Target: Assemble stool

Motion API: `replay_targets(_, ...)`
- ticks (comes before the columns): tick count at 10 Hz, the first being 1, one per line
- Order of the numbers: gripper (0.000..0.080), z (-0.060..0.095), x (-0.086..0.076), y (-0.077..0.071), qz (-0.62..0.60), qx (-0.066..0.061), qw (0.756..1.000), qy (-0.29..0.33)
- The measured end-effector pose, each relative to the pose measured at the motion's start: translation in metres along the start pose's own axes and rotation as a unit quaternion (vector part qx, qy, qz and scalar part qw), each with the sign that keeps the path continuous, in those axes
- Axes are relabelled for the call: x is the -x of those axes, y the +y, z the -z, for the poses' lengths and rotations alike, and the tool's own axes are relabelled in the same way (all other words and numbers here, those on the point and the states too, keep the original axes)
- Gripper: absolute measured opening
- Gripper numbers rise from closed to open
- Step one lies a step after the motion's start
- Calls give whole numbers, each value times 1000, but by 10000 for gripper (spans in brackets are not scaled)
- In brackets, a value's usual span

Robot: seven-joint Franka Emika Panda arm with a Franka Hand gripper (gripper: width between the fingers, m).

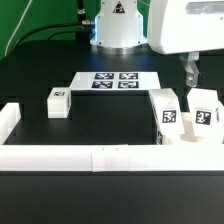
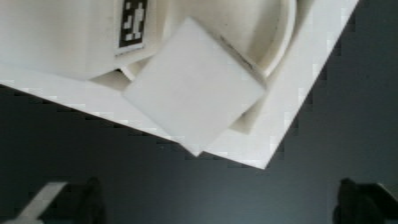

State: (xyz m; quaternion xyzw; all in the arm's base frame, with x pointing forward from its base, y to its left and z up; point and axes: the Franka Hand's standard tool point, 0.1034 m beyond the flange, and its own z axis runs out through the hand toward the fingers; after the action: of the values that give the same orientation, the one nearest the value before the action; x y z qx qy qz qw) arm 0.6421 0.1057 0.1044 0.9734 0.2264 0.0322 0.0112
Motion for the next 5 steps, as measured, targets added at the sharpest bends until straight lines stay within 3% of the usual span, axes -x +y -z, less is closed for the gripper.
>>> replay_targets(1,649,-9,2,-3,28,-2,1000,-13)
replay_targets(2,649,-11,-2,-8,61,7,998,-2)
replay_targets(5,649,-11,1,-1,140,15,990,-8)
